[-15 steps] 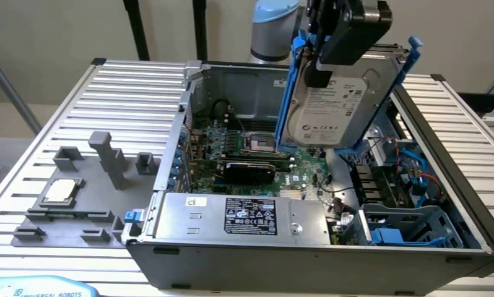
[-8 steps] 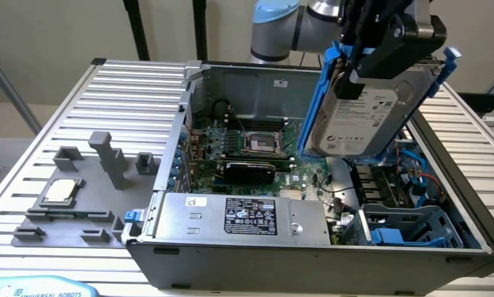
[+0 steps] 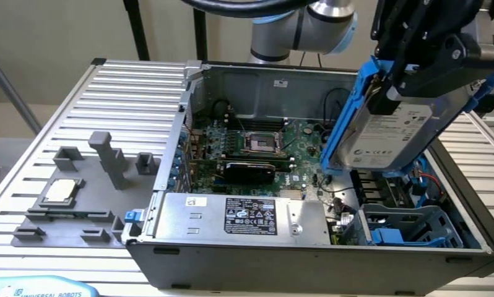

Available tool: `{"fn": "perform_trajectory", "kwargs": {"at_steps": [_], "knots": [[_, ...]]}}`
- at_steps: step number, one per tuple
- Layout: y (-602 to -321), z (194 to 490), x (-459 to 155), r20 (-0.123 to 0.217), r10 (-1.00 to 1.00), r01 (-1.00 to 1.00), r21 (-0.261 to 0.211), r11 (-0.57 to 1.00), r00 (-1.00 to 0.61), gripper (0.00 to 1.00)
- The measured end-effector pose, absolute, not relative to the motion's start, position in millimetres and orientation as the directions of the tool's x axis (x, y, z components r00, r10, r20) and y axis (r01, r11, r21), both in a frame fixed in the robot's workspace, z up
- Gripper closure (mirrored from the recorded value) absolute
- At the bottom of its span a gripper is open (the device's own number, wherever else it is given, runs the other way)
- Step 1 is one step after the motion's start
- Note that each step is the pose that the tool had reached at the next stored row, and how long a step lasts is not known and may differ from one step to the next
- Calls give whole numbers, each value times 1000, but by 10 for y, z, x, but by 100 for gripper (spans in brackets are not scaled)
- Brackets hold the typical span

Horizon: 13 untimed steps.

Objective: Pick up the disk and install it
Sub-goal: 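Pick up the disk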

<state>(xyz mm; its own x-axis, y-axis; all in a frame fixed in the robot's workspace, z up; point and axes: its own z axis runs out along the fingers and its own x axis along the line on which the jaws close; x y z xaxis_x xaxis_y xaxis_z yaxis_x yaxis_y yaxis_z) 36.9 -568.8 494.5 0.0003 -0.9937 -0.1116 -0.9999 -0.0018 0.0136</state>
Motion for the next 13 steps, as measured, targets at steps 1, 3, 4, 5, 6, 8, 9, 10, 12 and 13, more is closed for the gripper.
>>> {"fn": "perform_trajectory", "kwargs": {"at_steps": [1,3,4,5,6,8,9,10,12,13], "knots": [[-5712,4942,402,-112,-994,-1000,14,-2,0,67],[-5760,4936,469,-112,-994,-1000,14,-2,0,67],[-5785,4933,504,-112,-994,-1000,14,-2,0,67],[-5809,4930,539,-112,-994,-1000,14,-2,0,67],[-5834,4927,574,-112,-994,-1000,14,-2,0,67],[-5884,4920,646,-112,-994,-1000,14,-2,0,67],[-5910,4917,683,-112,-994,-1000,14,-2,0,67],[-5935,4914,720,-112,-994,-1000,14,-2,0,67],[-5976,4903,801,-112,-994,-1000,14,-2,0,67],[-5987,4894,846,-112,-994,-1000,14,-2,0,67]]}}
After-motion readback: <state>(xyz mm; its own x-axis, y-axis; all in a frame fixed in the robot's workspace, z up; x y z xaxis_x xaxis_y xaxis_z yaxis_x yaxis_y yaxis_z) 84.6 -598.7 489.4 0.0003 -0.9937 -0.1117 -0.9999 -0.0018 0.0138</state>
